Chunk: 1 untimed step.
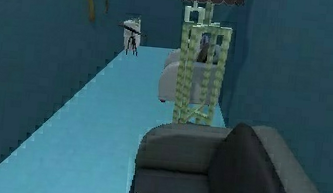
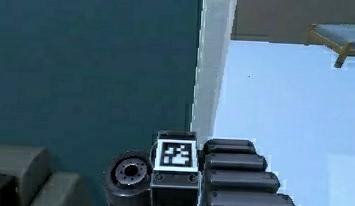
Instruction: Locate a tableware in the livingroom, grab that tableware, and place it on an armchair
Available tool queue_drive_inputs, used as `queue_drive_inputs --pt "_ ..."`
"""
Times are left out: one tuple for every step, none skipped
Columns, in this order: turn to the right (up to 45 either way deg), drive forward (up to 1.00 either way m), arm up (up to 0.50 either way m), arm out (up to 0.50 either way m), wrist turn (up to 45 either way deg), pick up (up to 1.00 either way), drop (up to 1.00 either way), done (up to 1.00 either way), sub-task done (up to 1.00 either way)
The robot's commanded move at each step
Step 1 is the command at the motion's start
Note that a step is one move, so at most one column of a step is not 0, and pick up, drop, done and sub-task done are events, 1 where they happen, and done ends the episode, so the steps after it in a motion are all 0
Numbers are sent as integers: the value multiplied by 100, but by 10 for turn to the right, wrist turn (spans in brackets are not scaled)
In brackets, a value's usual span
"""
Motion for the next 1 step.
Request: queue_drive_inputs --pt "150 0 0 0 0 0 0 0 0"
